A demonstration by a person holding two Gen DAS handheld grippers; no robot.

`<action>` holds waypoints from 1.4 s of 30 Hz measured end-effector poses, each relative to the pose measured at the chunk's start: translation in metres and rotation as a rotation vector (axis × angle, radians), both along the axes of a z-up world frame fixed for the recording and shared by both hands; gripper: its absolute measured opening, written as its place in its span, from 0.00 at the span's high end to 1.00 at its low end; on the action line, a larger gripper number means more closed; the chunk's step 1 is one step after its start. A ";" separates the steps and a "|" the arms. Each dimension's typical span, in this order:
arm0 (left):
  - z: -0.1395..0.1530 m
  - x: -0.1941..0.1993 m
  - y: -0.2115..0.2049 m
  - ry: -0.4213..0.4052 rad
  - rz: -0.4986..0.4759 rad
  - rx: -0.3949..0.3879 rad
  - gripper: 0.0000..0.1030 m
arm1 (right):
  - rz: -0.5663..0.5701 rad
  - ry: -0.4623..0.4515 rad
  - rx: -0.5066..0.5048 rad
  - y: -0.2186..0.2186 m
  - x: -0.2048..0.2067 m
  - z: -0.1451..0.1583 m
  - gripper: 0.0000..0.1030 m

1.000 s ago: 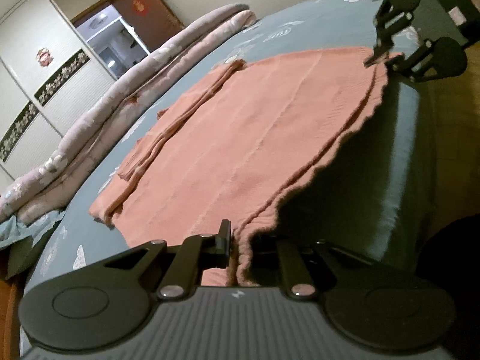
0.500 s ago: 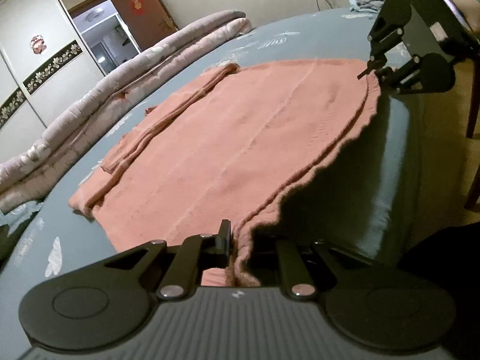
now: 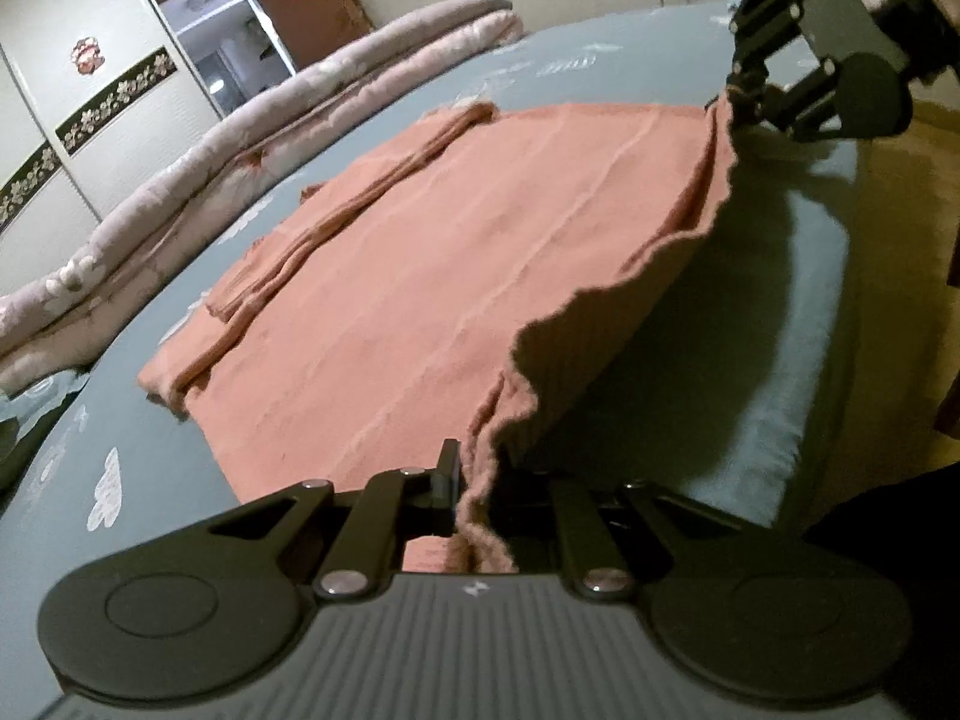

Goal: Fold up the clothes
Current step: 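Lift the hem with both grippers and fold it toward the collar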

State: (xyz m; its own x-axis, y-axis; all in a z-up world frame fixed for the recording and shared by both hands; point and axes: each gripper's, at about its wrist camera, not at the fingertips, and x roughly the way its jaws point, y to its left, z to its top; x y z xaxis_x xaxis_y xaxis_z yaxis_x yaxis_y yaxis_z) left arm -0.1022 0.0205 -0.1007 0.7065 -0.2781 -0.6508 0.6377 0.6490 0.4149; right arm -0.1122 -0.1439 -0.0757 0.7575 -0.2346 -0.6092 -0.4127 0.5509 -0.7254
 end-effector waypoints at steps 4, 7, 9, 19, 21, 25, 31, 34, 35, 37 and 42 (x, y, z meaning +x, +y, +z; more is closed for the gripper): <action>0.011 0.008 -0.008 0.060 0.037 0.039 0.94 | 0.020 0.071 0.058 -0.009 0.007 0.014 0.92; 0.019 0.017 -0.014 0.118 0.059 0.064 0.94 | 0.036 0.153 0.091 -0.015 0.016 0.024 0.92; 0.024 0.024 -0.018 0.161 0.067 0.090 0.94 | 0.028 0.210 0.131 -0.018 0.023 0.029 0.92; 0.045 0.069 -0.013 0.375 0.159 0.036 0.95 | 0.036 0.403 0.246 -0.029 0.066 0.057 0.93; 0.048 0.077 -0.013 0.376 0.167 0.044 0.95 | 0.050 0.402 0.251 -0.031 0.077 0.062 0.93; 0.060 0.092 -0.013 0.337 0.180 0.048 0.95 | 0.059 0.354 0.263 -0.031 0.103 0.072 0.93; 0.071 0.118 -0.013 0.277 0.185 0.054 0.95 | 0.083 0.307 0.271 -0.031 0.132 0.079 0.93; 0.073 0.129 -0.016 0.229 0.179 0.081 0.95 | 0.104 0.285 0.249 -0.032 0.143 0.081 0.93; 0.074 0.133 -0.017 0.214 0.181 0.086 0.95 | 0.110 0.274 0.246 -0.032 0.147 0.082 0.93; 0.077 0.143 -0.019 0.180 0.183 0.099 0.95 | 0.119 0.251 0.243 -0.034 0.158 0.084 0.93; 0.081 0.174 -0.024 0.084 0.194 0.136 0.95 | 0.151 0.163 0.195 -0.032 0.185 0.085 0.93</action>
State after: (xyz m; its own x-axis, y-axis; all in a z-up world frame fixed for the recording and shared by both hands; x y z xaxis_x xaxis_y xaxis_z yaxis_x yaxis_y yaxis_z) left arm 0.0714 -0.0035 -0.0200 0.6802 -0.0480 -0.7315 0.5423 0.7043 0.4581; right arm 0.0730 -0.1762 0.0096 0.6632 0.0063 -0.7484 -0.6031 0.5967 -0.5294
